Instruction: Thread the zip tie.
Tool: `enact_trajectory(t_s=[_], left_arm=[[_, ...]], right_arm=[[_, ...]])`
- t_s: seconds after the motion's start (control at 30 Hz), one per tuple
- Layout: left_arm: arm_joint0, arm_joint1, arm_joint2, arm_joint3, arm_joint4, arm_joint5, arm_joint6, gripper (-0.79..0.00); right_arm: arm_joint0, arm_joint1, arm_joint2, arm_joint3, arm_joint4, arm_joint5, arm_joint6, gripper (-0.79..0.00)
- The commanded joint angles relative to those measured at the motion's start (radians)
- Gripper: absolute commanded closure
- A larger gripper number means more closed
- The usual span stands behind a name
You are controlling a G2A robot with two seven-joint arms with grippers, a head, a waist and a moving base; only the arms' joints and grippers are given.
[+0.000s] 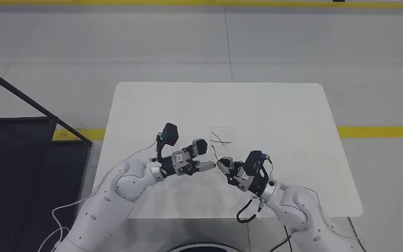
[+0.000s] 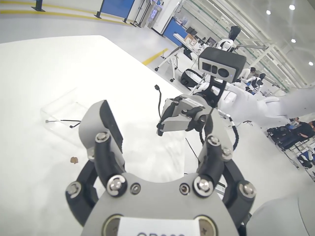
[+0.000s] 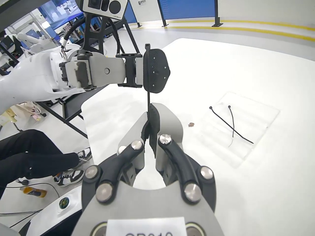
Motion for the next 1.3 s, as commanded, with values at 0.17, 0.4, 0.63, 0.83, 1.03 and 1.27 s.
enact_trajectory(t_s=[0.17, 0.4, 0.63, 0.83, 1.03, 1.27], left_arm=[[0.005, -0.008, 0.021, -0.013, 0.078, 0.044, 0.045, -0.126], [0.004, -0.014, 0.03, -0.01, 0.102, 0.062, 0.072, -0.12], [0.008, -0.018, 0.031, -0.01, 0.109, 0.076, 0.081, -0.043], [0.007, -0.02, 0.031, -0.005, 0.096, 0.081, 0.076, 0.0], [0.005, -0.022, 0.03, -0.003, 0.082, 0.085, 0.063, -0.006], [0.0, -0.024, 0.031, 0.002, 0.058, 0.086, 0.038, -0.194]], right_arm=[[-0.01, -0.004, -0.007, -0.011, -0.032, 0.024, -0.004, 0.0], [-0.01, -0.007, -0.008, -0.014, -0.042, 0.026, 0.006, 0.0], [-0.009, -0.01, -0.006, -0.009, -0.038, 0.03, 0.007, 0.0], [-0.016, -0.013, -0.003, -0.015, -0.045, 0.053, 0.002, 0.0], [-0.02, -0.015, -0.001, -0.02, -0.054, 0.055, -0.003, 0.0], [-0.025, -0.018, 0.002, -0.021, -0.06, 0.058, -0.009, 0.0]])
